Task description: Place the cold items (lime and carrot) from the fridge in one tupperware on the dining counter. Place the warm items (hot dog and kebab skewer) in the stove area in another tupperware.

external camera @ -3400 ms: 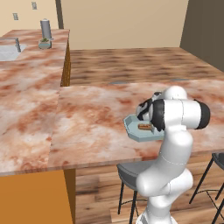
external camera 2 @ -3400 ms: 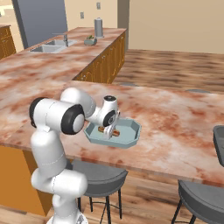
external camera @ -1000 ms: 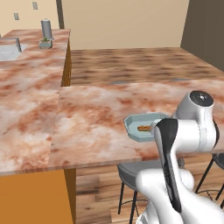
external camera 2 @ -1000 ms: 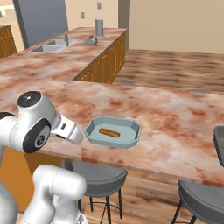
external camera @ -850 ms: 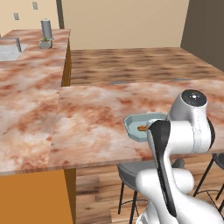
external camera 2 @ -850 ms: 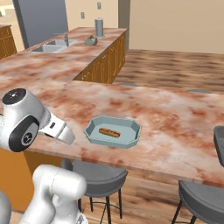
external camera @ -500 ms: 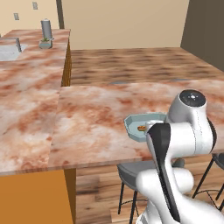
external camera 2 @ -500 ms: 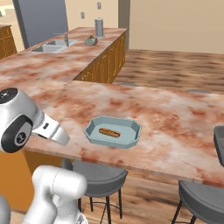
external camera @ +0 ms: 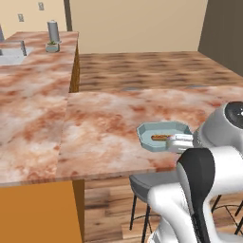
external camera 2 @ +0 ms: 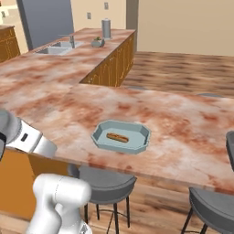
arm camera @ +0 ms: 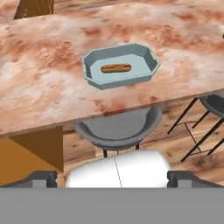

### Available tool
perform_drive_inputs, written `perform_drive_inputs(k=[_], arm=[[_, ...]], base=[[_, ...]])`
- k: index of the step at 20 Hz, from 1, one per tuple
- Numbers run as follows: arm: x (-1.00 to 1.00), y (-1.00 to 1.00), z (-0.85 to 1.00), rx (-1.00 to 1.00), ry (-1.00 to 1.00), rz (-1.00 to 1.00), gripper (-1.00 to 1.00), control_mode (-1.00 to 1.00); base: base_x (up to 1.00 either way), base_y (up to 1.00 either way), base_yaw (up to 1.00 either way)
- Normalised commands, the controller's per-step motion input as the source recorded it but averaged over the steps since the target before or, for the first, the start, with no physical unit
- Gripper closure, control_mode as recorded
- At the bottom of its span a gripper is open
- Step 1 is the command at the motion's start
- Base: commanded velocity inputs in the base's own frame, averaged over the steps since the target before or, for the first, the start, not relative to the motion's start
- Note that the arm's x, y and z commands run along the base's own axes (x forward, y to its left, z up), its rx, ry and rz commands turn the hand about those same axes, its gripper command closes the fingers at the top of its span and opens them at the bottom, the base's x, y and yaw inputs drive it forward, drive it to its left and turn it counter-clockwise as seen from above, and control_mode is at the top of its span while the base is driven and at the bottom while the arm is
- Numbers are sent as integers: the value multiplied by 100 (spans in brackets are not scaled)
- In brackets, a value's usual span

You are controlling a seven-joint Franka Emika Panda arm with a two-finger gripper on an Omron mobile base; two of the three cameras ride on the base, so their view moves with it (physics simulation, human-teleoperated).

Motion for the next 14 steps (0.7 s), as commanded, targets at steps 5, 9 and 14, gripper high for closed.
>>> perform_drive_inputs(k=[5, 9, 14], arm=[[0, 0, 0, 0, 0, 0, -100, 100], [0, 0, 0, 0, 0, 0, -100, 100], [0, 0, 0, 0, 0, 0, -100, 100]], base=[[-36, 75, 24], [-22, 99, 40], [-4, 100, 49]])
